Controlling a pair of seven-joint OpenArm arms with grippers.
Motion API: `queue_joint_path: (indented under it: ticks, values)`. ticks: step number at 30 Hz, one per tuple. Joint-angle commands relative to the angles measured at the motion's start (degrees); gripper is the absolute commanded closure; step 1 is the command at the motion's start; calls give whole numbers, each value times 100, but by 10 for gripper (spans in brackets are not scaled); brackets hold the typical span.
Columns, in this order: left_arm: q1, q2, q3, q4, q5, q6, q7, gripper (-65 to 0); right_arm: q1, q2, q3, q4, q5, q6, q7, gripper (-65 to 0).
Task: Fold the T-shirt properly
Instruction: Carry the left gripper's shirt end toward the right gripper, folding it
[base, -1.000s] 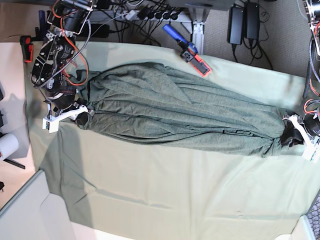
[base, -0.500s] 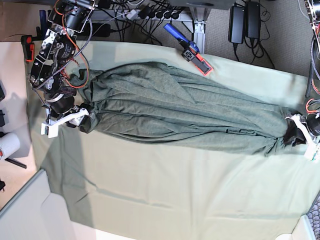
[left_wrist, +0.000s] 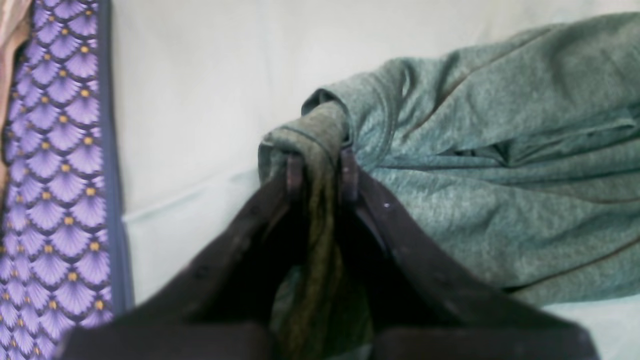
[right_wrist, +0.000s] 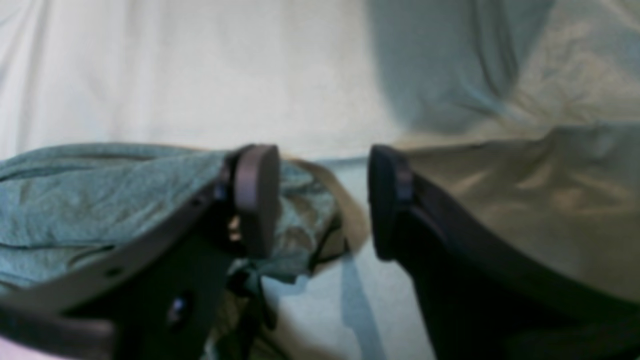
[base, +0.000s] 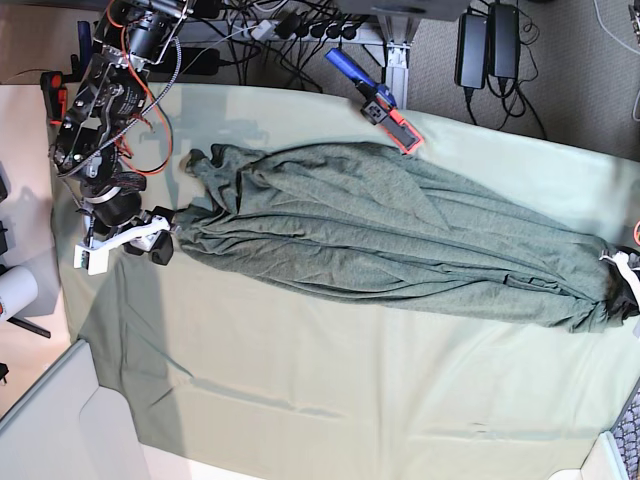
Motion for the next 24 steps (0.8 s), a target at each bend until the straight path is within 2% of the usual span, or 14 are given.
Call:
queue_joint_path:
  ticks: [1, 6, 9, 14, 18, 24]
  values:
    - [-59, -98, -24, 323, -76, 103, -177, 0, 90, 94, 37, 107, 48, 61, 129, -293]
    - [372, 28, 566, 1941, -46, 105, -177, 0, 92, 94, 37, 107, 50, 61, 142, -293]
    - [520, 243, 1215, 2557, 343, 275, -105, 0, 92, 94, 37, 107, 68, 61, 151, -293]
    - [518, 839, 2323, 2634, 1108, 651, -101, 0, 92, 98, 42, 107, 63, 63, 151, -293]
    - [529, 1266, 2924, 2632, 1517, 988, 85, 0, 94, 98, 42, 107, 66, 61, 201, -293]
    - [647, 1523, 3300, 2610, 1705, 1027, 101, 0, 96, 98, 42, 107, 68, 61, 219, -293]
